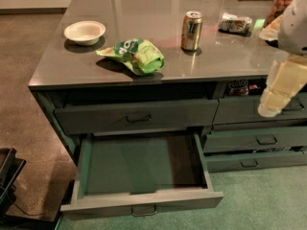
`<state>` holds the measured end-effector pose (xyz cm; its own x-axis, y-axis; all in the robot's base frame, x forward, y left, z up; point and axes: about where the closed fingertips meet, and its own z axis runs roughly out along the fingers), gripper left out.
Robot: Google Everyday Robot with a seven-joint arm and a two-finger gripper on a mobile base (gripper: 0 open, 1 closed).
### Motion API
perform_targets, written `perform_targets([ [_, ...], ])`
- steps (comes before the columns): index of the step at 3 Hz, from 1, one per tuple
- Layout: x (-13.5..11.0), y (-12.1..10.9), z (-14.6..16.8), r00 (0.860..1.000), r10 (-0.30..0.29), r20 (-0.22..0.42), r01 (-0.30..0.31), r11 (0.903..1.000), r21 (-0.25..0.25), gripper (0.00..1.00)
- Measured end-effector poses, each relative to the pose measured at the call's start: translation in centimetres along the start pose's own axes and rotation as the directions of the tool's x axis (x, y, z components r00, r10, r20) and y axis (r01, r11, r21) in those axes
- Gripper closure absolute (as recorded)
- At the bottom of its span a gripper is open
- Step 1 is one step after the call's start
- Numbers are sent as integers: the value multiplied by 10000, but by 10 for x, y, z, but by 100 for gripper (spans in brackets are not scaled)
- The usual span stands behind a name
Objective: Place orange can into middle drawer
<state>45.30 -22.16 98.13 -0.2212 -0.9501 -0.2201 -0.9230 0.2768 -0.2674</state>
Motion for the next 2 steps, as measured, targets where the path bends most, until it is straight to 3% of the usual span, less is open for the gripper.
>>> perform_targets([
  [2, -7, -75, 19, 9967, 149, 799, -211, 9967, 782, 0],
])
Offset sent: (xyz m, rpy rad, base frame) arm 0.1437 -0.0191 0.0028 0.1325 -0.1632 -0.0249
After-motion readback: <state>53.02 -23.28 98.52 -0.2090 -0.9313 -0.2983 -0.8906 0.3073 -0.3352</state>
